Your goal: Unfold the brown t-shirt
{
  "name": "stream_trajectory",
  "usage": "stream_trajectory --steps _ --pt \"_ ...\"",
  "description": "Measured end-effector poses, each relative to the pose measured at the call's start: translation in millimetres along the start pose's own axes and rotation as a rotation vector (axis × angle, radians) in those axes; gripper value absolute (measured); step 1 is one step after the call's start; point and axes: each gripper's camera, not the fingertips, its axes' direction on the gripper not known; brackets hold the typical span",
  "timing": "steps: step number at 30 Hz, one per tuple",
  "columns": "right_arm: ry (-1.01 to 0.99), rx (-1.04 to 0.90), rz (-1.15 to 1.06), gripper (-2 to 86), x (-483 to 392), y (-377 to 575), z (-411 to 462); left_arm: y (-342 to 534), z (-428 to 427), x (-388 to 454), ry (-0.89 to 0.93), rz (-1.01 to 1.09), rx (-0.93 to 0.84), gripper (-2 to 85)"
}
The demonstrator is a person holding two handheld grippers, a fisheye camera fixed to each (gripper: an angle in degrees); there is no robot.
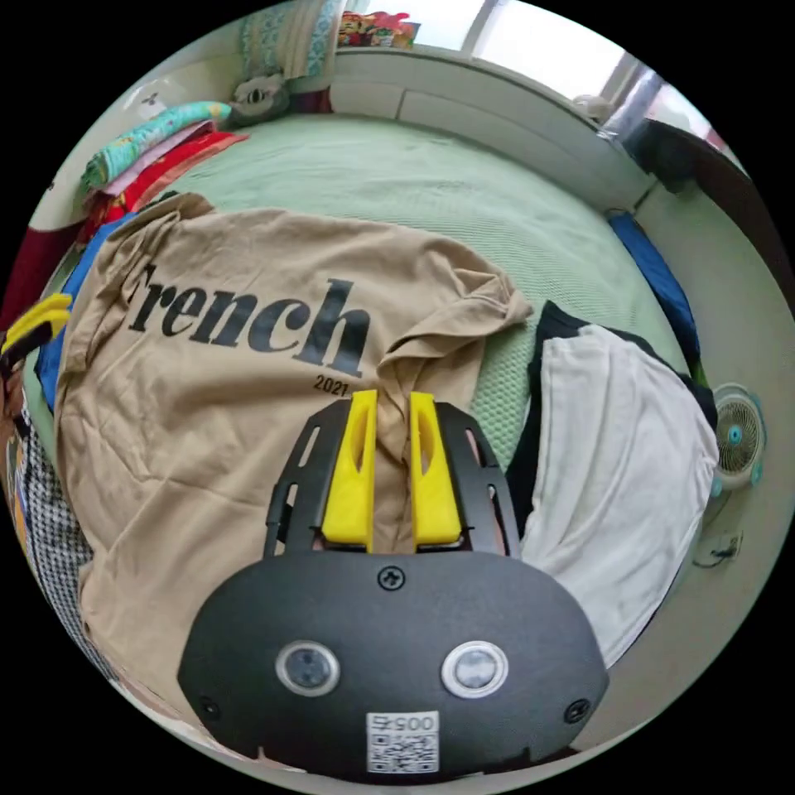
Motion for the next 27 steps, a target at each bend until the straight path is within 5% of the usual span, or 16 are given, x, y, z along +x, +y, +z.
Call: stream_trajectory --steps 8,17,23,27 --pt "0.094 0.026 0.327 -0.5 87 32 -40 -3 22 6 -0.102 0.037 -0.098 12.5" --pt "-0.02 0.109 0.237 5.6 98 59 -85 -7 0 -6 -0.174 0.049 -0.084 4.2" --pt "-0.054 0.192 0.178 5.6 83 70 -109 9 -51 -85 -0.139 -0.21 0.032 3.9" --pt "-0.105 0.182 0.096 6.2 57 64 -110 44 -43 -151 0.108 -0.448 0.013 4.8"
